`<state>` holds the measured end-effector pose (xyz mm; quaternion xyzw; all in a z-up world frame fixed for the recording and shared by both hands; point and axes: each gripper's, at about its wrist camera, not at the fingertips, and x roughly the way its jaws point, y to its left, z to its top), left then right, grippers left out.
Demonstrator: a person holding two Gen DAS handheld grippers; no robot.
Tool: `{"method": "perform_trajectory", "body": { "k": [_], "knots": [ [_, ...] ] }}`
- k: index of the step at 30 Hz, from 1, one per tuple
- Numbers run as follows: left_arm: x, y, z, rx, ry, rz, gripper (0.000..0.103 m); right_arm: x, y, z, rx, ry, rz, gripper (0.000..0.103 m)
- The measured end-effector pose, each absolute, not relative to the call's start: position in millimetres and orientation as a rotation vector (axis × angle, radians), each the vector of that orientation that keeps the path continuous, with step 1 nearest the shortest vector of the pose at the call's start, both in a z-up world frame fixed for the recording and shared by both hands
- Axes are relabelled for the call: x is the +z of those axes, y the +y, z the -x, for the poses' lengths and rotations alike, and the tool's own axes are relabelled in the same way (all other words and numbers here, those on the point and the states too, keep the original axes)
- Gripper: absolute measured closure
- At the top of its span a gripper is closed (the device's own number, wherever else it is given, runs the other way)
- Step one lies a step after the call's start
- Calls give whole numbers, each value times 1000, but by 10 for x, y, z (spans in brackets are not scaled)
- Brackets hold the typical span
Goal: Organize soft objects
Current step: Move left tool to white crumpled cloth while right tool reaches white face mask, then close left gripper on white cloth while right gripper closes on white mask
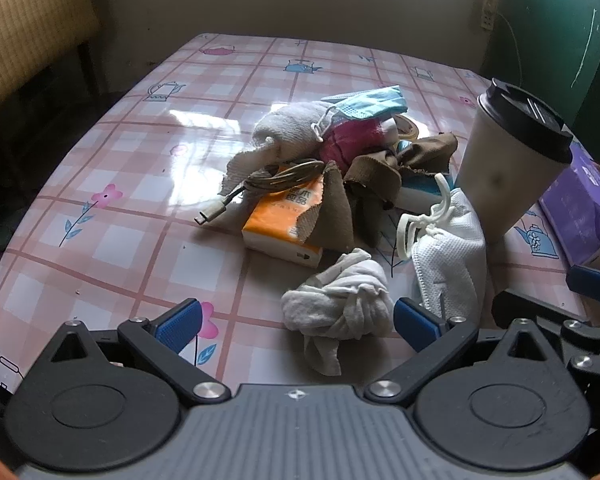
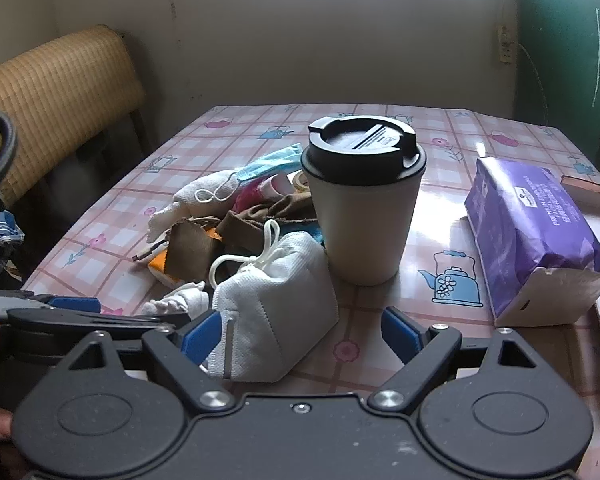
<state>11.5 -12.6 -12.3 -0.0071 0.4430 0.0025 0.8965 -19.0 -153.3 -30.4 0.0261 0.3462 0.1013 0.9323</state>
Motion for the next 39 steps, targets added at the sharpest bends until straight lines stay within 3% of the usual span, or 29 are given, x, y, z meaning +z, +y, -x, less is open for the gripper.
{"method": "perform_trajectory", "body": {
  "k": [11, 13, 18, 20, 33, 34, 35, 39],
  "knots": [
    [-216, -171, -225, -46, 925, 43, 0, -338, -1536, 152, 183, 718, -52, 2],
    [-237, -165, -237, -70, 913, 62, 8, -344, -1527, 132, 185, 722, -55, 2],
    [-263, -155, -219, -133, 886, 48, 59, -346, -1486, 55, 180, 729, -59, 2],
    [-272, -119, -206, -139, 887, 50, 66, -346, -1462, -3, 172, 741, -72, 2],
    [-56, 191, 52, -134, 823, 97, 70, -536, -981, -399, 144, 790, 2, 3],
    [-37, 220, 66, -130, 823, 108, 70, -571, -960, -420, 143, 790, 16, 4],
    [-25, 236, 70, -126, 821, 113, 70, -607, -946, -431, 133, 791, 37, 20],
    [20, 268, 72, -113, 800, 125, 70, -576, -992, -341, 157, 764, 39, 33]
  ]
}}
